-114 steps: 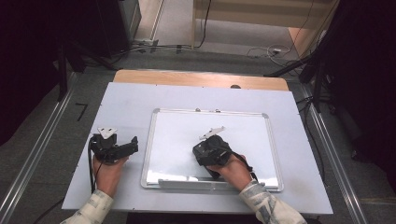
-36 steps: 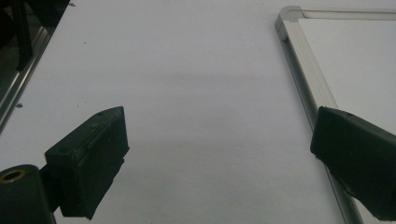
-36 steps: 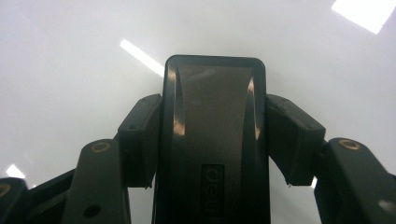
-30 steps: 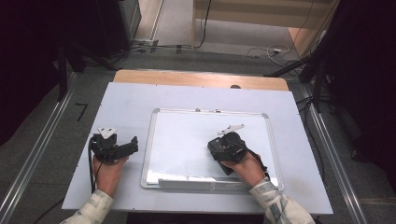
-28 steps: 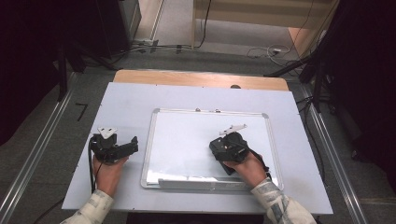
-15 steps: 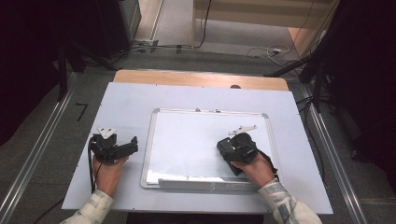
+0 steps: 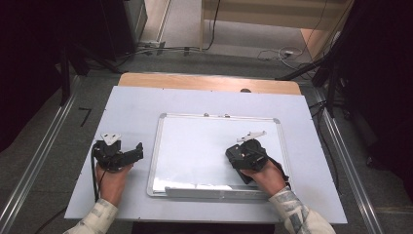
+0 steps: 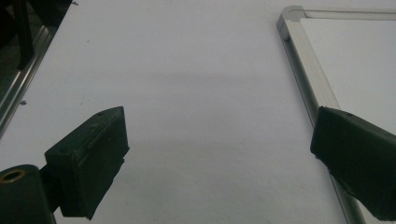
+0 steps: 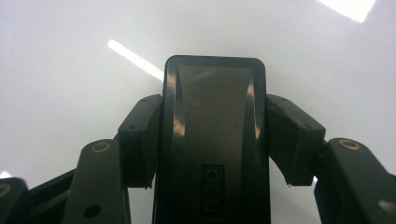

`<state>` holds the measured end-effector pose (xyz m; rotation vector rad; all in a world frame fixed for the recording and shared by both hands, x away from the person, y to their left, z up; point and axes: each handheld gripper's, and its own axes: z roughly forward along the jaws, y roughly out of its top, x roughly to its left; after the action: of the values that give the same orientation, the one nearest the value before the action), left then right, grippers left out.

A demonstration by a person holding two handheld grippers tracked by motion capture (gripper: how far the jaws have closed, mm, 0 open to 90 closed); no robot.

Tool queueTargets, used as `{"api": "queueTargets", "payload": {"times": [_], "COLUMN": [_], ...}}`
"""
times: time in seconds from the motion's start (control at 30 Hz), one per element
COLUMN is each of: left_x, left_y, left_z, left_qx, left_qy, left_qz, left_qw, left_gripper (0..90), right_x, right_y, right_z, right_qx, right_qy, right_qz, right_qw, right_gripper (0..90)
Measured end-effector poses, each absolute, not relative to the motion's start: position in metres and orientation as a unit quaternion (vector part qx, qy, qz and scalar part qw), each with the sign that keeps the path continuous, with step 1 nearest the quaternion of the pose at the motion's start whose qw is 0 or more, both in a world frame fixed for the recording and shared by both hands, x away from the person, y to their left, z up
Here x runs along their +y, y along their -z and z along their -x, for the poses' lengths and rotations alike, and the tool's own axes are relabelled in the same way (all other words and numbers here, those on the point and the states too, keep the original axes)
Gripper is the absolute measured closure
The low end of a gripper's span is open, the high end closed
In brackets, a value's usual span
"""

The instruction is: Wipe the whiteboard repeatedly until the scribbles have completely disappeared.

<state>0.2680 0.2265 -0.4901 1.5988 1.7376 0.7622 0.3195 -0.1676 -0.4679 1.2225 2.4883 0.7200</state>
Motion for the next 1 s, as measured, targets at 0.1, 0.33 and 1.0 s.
{"api": "queueTargets", "payload": {"times": [0.1,0.33,1.0], "left_x": [0.225,0.226,0.226], "left_y": [0.489,0.491,0.490], "left_z": [-0.268,-0.269,-0.269], "left_qx": [0.660,0.662,0.661], "left_qy": [-0.292,-0.290,-0.291], "left_qz": [-0.611,-0.611,-0.610], "left_qw": [0.325,0.324,0.325], "left_gripper": [4.6,4.6,4.6], "right_x": [-0.158,-0.147,-0.190], "right_y": [0.468,0.469,0.472], "right_z": [-0.316,-0.315,-0.321], "right_qx": [0.870,0.873,0.840], "right_qy": [-0.255,-0.257,-0.274], "right_qz": [-0.403,-0.395,-0.446], "right_qw": [0.129,0.127,0.144], "right_gripper": [38.6,38.5,38.0]}}
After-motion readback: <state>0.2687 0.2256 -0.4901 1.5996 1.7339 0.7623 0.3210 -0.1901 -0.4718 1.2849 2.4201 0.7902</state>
